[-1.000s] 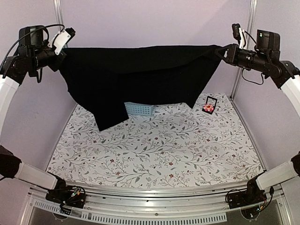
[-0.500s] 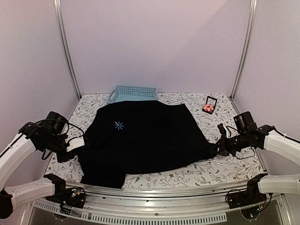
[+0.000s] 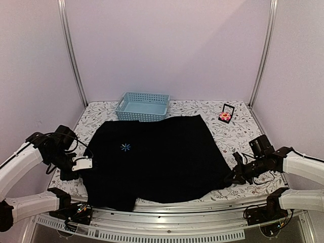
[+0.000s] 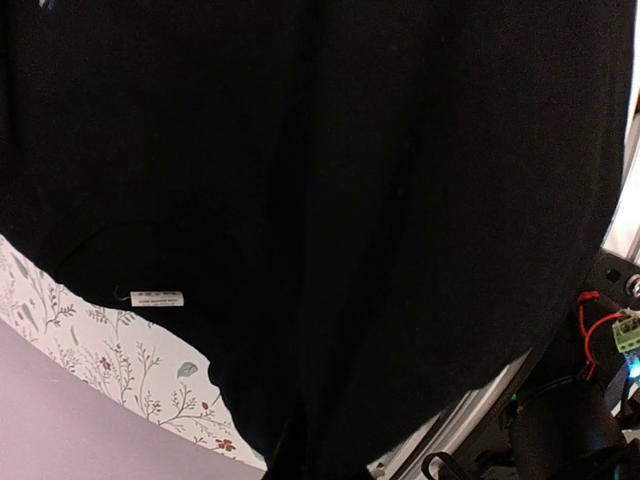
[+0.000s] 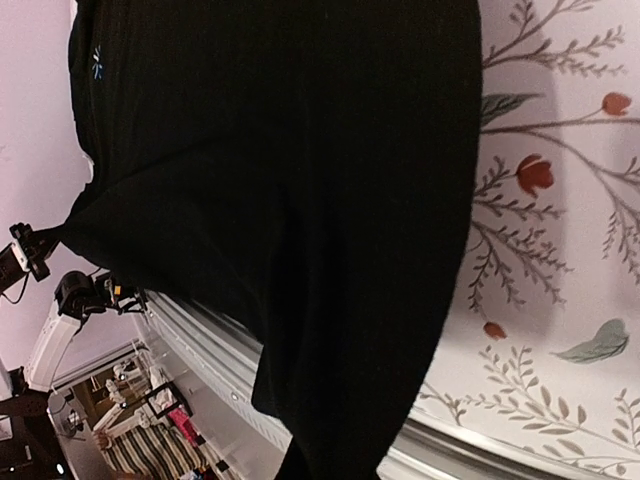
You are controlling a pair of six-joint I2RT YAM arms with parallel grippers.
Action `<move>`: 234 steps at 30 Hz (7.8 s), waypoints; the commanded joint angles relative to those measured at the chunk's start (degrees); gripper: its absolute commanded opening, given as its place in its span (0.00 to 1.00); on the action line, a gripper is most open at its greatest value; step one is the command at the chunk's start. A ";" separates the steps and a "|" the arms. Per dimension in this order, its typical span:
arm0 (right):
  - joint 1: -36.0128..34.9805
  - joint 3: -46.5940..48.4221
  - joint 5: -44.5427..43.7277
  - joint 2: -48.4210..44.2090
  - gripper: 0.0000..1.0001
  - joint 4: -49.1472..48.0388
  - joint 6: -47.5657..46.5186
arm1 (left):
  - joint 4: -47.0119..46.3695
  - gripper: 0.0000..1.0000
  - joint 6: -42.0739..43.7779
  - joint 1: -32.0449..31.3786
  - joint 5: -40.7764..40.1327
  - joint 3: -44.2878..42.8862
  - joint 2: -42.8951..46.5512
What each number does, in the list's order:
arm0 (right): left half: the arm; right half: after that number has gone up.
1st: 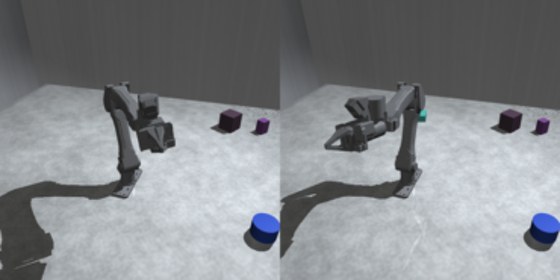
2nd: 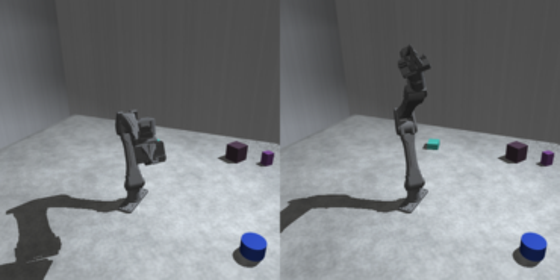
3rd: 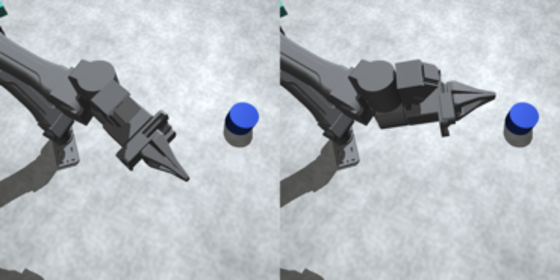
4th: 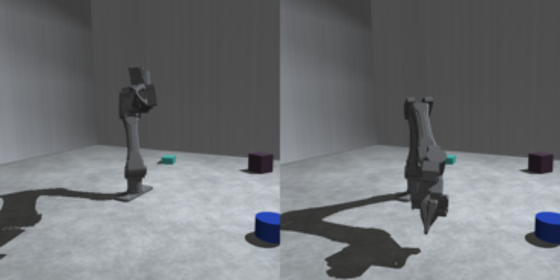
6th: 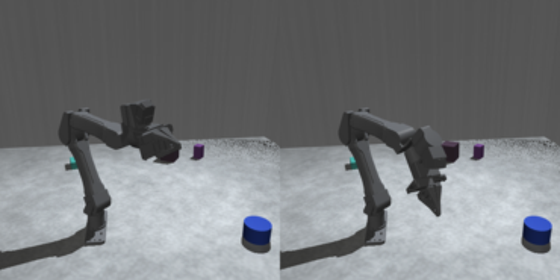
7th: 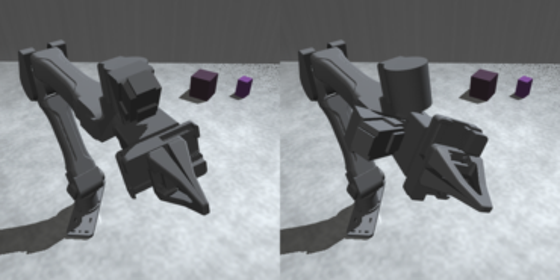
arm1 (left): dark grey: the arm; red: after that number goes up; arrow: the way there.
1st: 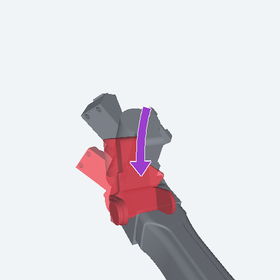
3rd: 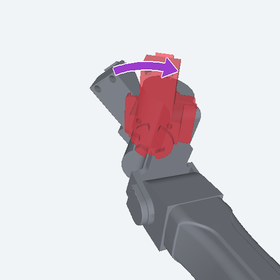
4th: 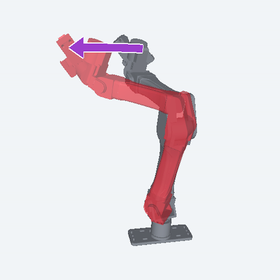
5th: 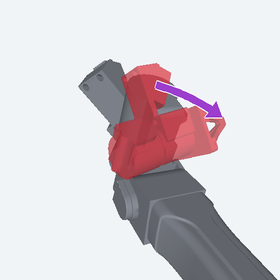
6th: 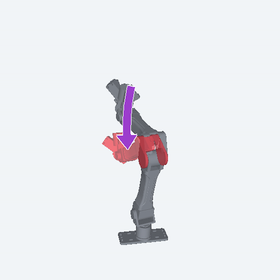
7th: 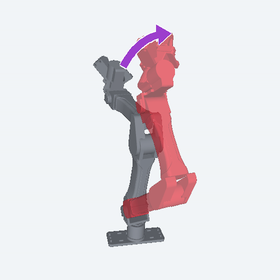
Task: Pin the brooch onto the clothing
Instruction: Flatten out the crumpled clothing at the center of the board, then move the bin to the corner of the board, then smooth out the flattened clothing at the center of the board.
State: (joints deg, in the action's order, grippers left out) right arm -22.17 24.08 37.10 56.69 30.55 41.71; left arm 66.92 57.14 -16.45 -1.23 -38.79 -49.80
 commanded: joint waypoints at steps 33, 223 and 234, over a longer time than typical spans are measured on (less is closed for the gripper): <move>-6.10 68.12 -46.47 55.82 0.57 2.78 -24.67 | -30.96 0.30 -14.61 2.11 -20.25 -34.49 -44.12; -10.83 54.03 -38.63 50.23 0.24 4.94 -17.52 | -20.81 0.42 -34.55 0.44 -9.13 -36.15 -53.77; -14.47 31.81 -45.99 44.99 0.03 3.21 -5.62 | -34.28 0.41 -31.79 -0.31 -15.99 -16.57 -51.22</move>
State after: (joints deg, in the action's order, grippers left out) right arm -36.95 59.88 -3.25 101.91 32.51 30.09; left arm 39.18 24.10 -16.23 -13.93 -58.06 -100.42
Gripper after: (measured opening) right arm 0.041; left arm 0.412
